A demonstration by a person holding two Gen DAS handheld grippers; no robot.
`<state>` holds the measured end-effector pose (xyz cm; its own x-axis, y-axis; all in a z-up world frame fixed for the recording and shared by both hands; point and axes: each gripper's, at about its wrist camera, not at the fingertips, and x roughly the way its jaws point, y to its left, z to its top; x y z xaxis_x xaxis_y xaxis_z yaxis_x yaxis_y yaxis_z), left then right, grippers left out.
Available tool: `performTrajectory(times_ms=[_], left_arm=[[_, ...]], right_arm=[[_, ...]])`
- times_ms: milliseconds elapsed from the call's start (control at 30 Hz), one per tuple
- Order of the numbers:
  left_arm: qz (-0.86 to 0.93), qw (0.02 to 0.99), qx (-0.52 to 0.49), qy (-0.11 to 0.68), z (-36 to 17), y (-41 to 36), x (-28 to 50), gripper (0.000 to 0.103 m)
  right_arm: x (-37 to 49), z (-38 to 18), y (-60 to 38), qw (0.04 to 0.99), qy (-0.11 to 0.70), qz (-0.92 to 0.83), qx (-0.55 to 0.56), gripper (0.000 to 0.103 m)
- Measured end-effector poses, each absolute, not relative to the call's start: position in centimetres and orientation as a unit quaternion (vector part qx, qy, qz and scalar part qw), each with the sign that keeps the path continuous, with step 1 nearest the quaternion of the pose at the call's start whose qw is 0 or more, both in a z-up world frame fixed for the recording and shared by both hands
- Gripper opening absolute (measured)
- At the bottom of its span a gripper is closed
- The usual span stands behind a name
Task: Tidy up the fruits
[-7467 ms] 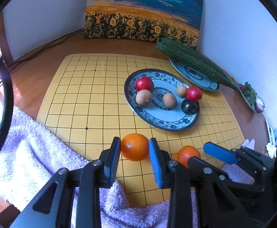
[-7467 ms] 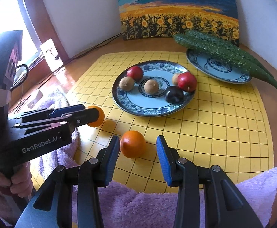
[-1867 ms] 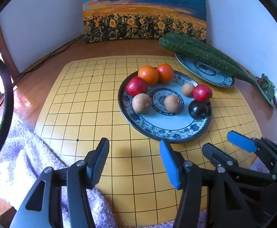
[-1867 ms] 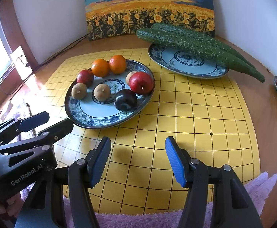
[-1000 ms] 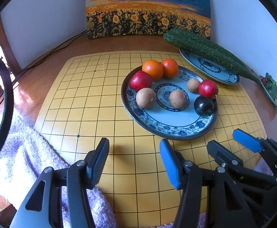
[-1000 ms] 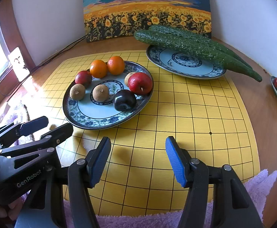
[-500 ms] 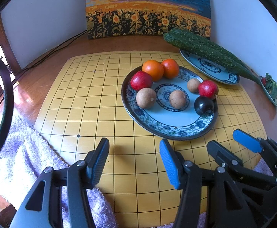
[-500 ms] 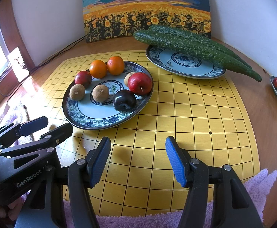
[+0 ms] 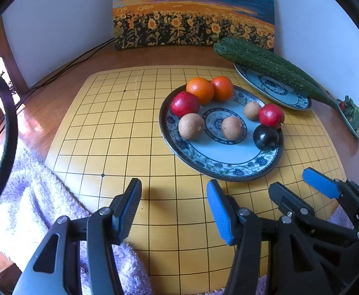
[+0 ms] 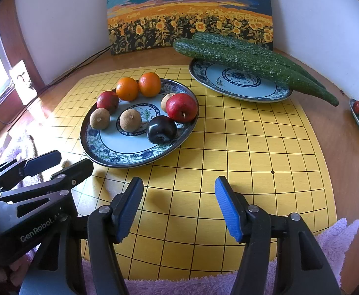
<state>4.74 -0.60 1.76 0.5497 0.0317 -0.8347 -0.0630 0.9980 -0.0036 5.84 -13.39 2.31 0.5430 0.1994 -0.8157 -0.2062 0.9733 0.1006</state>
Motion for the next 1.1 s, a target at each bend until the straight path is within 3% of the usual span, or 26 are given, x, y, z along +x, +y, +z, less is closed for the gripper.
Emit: performTrajectory(times_ms=[1100], left_arm=[[0.027,0.879,-0.018,0.476,1.5,-0.38,4.87,0.057]], right_arm=[[5.62,2.38,-13.42,0.882,0.458,0.111,-0.009,0.063]])
